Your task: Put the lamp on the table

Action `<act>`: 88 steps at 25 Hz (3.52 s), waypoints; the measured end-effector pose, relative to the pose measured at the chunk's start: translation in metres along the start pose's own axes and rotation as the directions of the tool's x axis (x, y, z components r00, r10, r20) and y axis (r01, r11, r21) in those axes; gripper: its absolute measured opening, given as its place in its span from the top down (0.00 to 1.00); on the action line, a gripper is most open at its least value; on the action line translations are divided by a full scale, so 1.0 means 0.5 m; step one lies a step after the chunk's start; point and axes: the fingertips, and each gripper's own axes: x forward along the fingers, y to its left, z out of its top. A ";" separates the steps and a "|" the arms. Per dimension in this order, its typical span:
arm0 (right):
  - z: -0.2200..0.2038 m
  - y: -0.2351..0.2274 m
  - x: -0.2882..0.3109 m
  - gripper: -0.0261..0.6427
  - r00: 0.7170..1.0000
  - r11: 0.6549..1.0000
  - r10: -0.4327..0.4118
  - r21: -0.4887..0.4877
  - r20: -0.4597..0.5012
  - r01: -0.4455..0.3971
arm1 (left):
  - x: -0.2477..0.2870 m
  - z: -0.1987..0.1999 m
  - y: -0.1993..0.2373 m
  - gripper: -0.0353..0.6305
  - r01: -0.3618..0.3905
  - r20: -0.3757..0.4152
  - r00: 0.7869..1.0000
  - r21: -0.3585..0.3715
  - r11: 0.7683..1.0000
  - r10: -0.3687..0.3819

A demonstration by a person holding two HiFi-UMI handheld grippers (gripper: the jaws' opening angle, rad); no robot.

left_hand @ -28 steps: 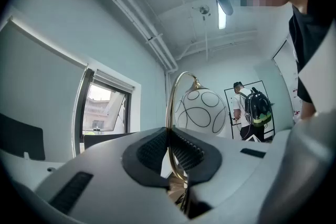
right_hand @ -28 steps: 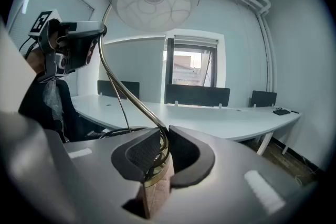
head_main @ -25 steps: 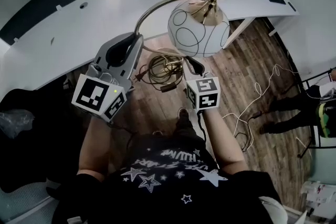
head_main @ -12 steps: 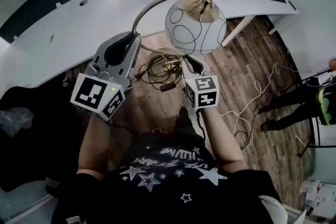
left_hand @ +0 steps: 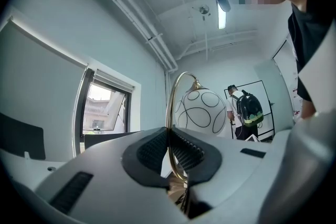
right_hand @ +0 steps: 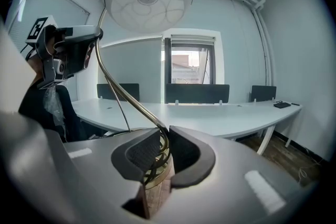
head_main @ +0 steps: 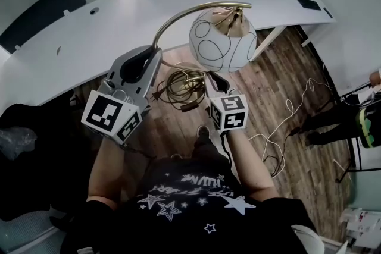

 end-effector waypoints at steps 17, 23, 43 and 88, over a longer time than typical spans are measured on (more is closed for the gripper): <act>0.032 -0.140 0.192 0.89 0.997 0.997 0.078 0.024 -0.025 -0.078 | 0.203 -0.054 0.112 0.90 -0.033 -0.061 0.998 -0.003 0.999 0.033; 0.065 -0.235 0.279 0.89 0.996 0.996 0.089 0.019 -0.024 -0.089 | 0.318 -0.064 0.161 0.90 -0.062 -0.081 0.995 0.012 0.998 0.063; 0.097 -0.406 0.446 0.89 0.996 0.995 0.087 0.048 -0.037 -0.085 | 0.540 -0.126 0.270 0.90 -0.056 -0.122 0.991 -0.008 0.998 0.055; 0.186 -0.582 1.019 0.88 0.984 0.997 0.074 0.034 -0.162 -0.070 | 0.884 -0.307 0.742 0.90 -0.086 -0.229 0.970 -0.020 0.996 0.079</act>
